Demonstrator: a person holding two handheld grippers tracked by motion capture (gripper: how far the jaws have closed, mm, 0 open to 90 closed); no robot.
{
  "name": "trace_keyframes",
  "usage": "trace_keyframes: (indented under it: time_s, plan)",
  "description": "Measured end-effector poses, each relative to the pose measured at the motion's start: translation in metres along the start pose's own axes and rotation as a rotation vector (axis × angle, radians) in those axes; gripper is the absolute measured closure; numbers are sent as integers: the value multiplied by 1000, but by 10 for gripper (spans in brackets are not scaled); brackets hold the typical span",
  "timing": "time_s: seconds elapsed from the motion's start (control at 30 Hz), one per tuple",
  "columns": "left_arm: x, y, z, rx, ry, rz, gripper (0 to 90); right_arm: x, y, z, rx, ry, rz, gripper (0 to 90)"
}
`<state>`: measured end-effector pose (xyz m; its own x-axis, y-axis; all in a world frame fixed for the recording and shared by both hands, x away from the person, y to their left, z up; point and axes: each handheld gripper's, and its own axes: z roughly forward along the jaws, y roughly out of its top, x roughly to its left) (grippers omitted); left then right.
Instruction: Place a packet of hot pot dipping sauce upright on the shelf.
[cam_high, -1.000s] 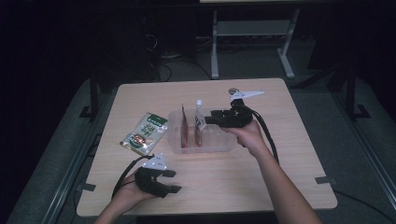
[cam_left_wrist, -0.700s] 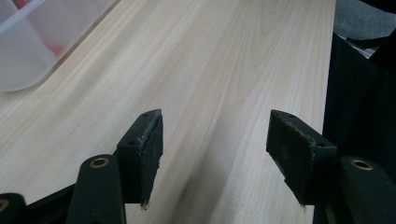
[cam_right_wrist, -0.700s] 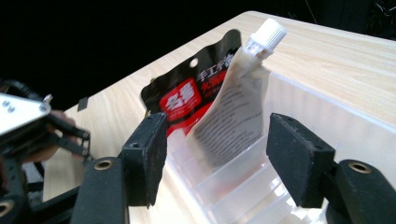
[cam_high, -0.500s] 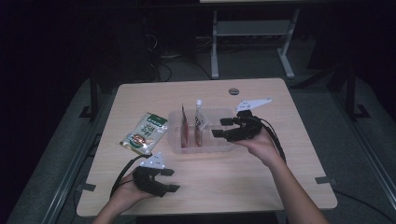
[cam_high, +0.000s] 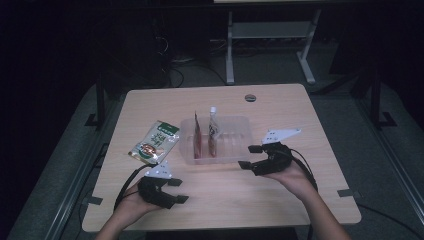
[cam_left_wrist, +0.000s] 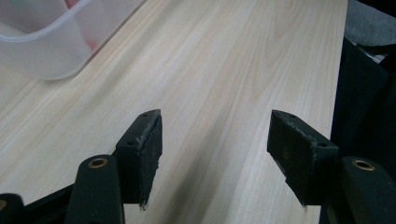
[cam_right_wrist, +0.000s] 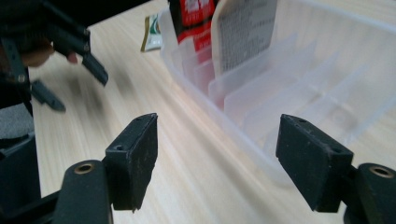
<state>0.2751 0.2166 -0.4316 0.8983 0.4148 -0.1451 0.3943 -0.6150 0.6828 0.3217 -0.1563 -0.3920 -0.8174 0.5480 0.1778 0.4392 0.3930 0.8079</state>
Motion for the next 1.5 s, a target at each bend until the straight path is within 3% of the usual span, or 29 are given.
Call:
trace_keyframes:
  time_s: [0.33,0.73,0.93,1.1,1.5]
  plan:
    - [5,-2,-7,10,21,-8,355,6,-31,-13,47,-26,7,289]
    - [17,-8,-22,-8,73,-56,384,12,-58,-20,97,-31,34,283]
    - [35,-11,-33,-7,127,-83,406,11,-58,-20,90,-31,36,283]
    - [57,-16,-42,-14,183,-138,405,12,-59,-19,96,-32,19,284]
    - [106,-12,-55,11,315,-178,362,12,-61,-20,98,-30,25,292]
